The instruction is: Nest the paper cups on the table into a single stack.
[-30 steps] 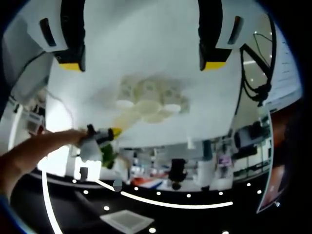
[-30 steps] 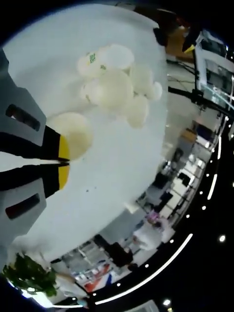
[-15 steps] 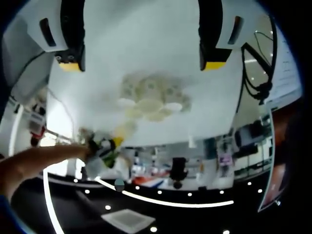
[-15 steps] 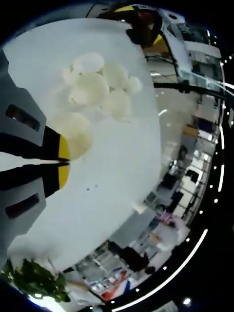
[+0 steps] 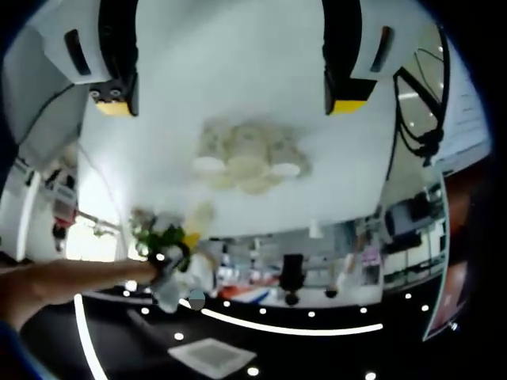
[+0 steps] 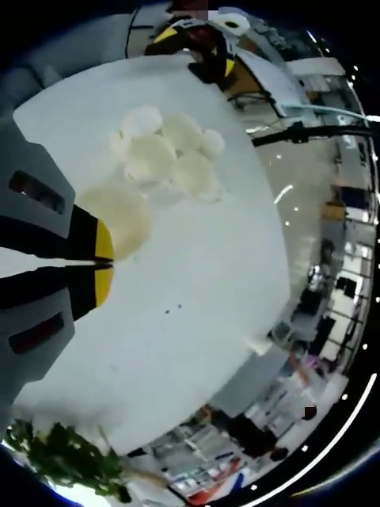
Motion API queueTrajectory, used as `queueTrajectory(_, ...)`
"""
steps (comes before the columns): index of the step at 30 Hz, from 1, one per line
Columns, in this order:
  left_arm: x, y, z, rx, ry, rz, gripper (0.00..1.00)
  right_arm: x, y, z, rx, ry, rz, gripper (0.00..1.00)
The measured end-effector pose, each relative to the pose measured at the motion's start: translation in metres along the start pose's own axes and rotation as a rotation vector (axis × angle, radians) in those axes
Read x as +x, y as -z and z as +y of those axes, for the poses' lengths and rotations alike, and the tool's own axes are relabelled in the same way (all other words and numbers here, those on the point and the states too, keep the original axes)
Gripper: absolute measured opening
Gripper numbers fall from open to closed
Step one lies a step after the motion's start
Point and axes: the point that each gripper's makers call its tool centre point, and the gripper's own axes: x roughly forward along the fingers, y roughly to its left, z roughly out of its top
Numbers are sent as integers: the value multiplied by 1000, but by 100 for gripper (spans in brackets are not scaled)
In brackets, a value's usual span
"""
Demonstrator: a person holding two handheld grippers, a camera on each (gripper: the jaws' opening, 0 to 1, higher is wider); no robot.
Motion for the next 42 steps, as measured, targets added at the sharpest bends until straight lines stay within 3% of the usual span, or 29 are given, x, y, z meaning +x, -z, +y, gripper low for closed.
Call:
queueTrajectory(4,-1,-2,0,4,0,-3,95,-3,0,4,-10,-39,51,0)
queueTrajectory(14,-7,4,-1,10,1,6,95,-13,-2,28,-16,-228,147,0)
queueTrajectory(27,-12,5,0,21,-2,15,97,-19,-5,33,-36,-282,169,0)
queueTrajectory(34,-9,3,-5,22,10,12,98,-21,1,46,-43,-310,170,0)
queueTrajectory(42,-10,-4,-9,23,21,-26,98,-25,2,60,-50,-323,159,0)
